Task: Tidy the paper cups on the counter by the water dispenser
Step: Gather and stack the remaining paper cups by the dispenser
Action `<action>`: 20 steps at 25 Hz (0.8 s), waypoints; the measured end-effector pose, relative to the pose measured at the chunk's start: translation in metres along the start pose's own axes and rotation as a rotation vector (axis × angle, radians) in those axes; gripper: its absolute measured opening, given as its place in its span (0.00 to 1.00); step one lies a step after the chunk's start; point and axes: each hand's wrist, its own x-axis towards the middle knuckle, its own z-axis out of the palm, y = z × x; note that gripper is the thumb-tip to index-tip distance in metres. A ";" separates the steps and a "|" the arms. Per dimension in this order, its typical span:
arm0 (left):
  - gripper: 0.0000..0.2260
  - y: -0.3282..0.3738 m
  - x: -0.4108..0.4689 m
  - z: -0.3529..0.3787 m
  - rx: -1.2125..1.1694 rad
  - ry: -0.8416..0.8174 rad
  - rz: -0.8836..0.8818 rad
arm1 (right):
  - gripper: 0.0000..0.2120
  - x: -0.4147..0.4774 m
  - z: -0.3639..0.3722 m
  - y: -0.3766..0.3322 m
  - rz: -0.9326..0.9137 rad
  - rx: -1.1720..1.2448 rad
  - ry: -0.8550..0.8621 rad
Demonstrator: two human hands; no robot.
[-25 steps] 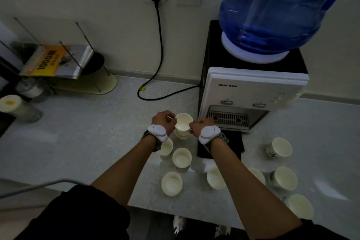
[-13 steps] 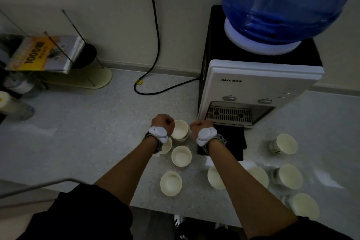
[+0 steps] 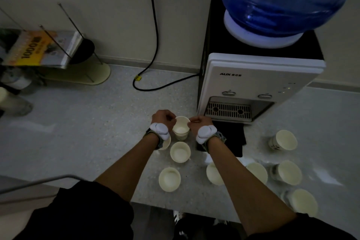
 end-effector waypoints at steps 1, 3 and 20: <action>0.10 0.001 -0.001 -0.002 -0.017 0.006 -0.002 | 0.13 0.000 -0.001 -0.001 -0.001 0.009 0.007; 0.09 0.003 -0.005 -0.007 -0.044 0.029 0.002 | 0.13 -0.004 -0.005 -0.007 -0.021 0.038 0.012; 0.08 -0.044 -0.068 -0.073 -0.264 0.213 0.028 | 0.09 -0.060 0.027 -0.059 -0.176 0.136 0.032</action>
